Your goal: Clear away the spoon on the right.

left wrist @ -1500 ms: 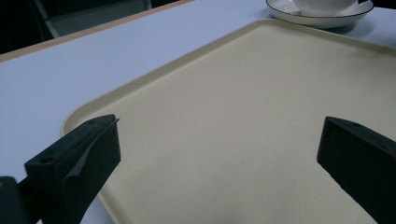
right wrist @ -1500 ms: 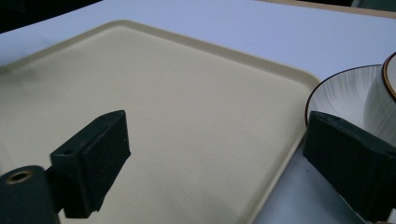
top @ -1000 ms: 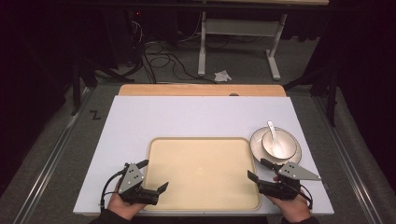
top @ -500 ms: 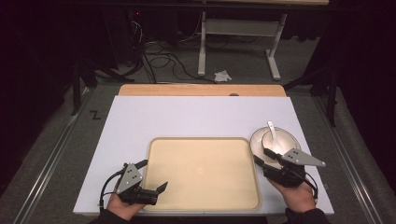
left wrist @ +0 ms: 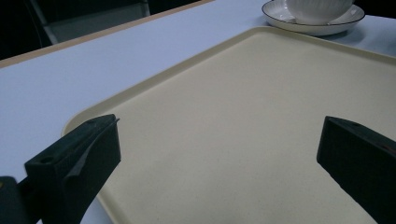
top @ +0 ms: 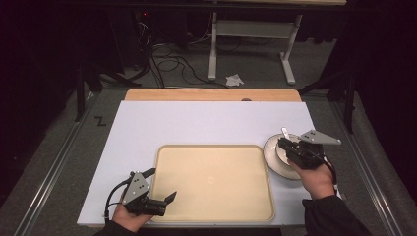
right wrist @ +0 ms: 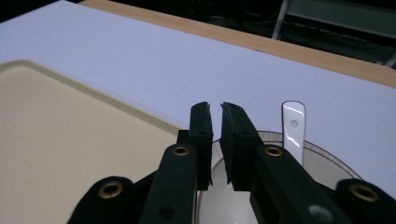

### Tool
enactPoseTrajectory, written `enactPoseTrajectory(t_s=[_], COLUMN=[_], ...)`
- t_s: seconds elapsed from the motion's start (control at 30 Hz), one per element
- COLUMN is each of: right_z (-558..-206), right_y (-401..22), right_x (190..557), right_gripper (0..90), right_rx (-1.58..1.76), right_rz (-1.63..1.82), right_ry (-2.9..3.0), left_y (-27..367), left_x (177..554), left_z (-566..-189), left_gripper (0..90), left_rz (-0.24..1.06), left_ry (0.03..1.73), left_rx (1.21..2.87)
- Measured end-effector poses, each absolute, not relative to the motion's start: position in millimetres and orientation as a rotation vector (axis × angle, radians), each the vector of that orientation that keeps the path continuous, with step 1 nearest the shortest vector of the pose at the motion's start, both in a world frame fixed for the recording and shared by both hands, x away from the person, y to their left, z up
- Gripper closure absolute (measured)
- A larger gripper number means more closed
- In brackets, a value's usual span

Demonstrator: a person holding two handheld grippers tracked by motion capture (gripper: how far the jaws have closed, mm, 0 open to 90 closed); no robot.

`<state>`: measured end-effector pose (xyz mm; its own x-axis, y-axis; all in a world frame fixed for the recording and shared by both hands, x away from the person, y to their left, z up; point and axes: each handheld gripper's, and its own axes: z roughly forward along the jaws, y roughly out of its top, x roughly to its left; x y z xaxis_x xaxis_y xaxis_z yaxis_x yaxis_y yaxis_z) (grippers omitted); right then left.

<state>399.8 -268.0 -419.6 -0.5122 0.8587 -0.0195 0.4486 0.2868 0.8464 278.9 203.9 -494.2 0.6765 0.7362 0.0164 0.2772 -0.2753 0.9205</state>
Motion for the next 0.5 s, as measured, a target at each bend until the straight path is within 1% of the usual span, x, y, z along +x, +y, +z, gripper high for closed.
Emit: enactPoseTrajectory(t_s=[0.03,0.07,0.1,0.33,0.5], right_z=[-419,-419,-420,-422,-430], right_y=[-268,-268,-268,-264,-263], right_x=[404,404,413,436,453], right_gripper=[88.3,88.3,90.0,90.0,90.0], right_rx=[1.173,1.173,1.172,1.178,1.242], right_rz=[1.119,1.119,1.081,0.973,0.896], right_ry=[2.090,2.090,2.102,2.137,2.148], left_y=[204,204,204,203,204], left_x=[279,279,279,279,278], left_z=[-494,-494,-494,-494,-494], left_gripper=[0.3,0.3,0.3,0.4,0.4], left_rz=[0.551,0.552,0.551,0.551,0.551], left_ry=[0.800,0.799,0.798,0.796,0.794], left_rx=[1.848,1.848,1.848,1.851,1.848])
